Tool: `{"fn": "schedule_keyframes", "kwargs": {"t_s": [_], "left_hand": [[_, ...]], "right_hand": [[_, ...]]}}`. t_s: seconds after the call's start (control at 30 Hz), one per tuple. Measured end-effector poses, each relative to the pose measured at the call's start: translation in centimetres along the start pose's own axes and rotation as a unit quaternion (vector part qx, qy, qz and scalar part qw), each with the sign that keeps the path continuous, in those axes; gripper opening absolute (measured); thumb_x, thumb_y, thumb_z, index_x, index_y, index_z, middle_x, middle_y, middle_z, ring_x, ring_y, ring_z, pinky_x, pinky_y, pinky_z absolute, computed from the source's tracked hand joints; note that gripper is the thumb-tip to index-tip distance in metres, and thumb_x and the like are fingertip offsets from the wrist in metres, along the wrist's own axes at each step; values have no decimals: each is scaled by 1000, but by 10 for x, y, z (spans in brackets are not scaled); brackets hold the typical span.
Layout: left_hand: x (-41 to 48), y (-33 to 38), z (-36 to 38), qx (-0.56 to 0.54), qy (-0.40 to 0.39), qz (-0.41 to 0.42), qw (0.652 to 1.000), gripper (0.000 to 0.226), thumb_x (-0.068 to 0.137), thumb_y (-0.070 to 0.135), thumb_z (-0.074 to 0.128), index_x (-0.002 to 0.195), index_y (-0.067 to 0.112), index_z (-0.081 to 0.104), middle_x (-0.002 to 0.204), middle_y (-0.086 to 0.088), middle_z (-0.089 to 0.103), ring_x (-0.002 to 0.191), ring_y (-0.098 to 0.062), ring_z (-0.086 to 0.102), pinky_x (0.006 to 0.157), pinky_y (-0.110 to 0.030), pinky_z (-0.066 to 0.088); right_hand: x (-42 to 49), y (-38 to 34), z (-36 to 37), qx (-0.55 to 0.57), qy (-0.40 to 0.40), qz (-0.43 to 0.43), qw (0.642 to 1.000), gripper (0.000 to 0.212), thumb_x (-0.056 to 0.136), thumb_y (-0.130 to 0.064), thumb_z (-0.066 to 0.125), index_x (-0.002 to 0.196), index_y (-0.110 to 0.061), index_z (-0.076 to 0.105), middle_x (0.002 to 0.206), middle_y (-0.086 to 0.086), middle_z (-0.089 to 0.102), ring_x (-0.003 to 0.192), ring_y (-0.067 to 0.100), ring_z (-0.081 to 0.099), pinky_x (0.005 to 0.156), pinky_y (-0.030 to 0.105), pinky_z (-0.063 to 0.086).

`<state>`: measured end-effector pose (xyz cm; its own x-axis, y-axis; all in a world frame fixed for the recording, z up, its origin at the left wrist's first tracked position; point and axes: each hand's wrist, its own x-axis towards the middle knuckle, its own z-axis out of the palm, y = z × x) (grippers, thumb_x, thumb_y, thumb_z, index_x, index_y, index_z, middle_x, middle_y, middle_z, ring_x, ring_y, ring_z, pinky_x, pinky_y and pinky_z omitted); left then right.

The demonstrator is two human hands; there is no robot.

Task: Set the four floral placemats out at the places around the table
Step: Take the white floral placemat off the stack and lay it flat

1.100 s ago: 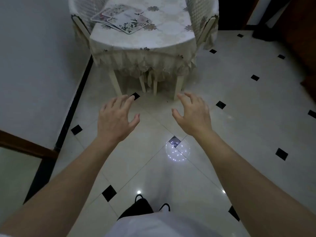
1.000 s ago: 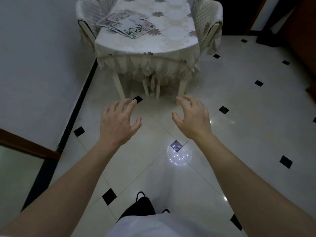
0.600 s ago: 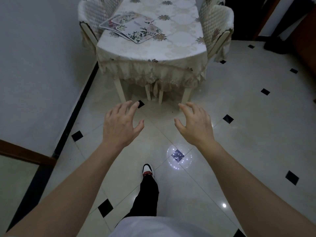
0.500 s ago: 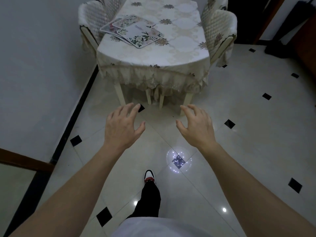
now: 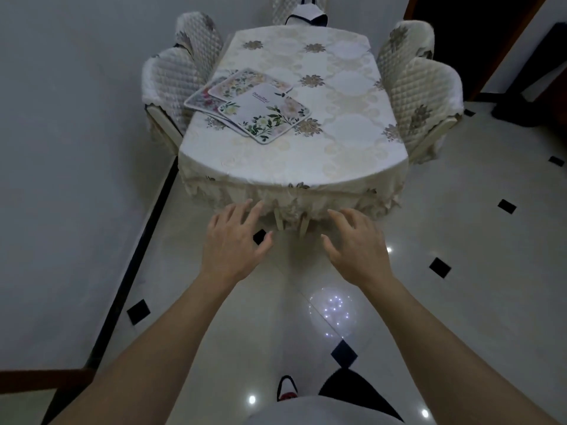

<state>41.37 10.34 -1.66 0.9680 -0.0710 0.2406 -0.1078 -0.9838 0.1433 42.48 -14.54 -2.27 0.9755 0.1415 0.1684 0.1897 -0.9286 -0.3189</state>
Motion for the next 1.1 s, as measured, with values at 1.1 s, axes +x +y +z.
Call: {"fn": "schedule_keyframes", "kwargs": {"t_s": [1.1], "left_hand": [[425,-32,119,-30,-15,-179,983,57,89,52,47,139,24,53,134,-2,62,121,-26,57,92,-45,49]], "right_hand": [[500,113,72,42,-80,-58,994,53,92,-41,57,140,-20,52,145,9,49,133,30,44,104,47,38]]}}
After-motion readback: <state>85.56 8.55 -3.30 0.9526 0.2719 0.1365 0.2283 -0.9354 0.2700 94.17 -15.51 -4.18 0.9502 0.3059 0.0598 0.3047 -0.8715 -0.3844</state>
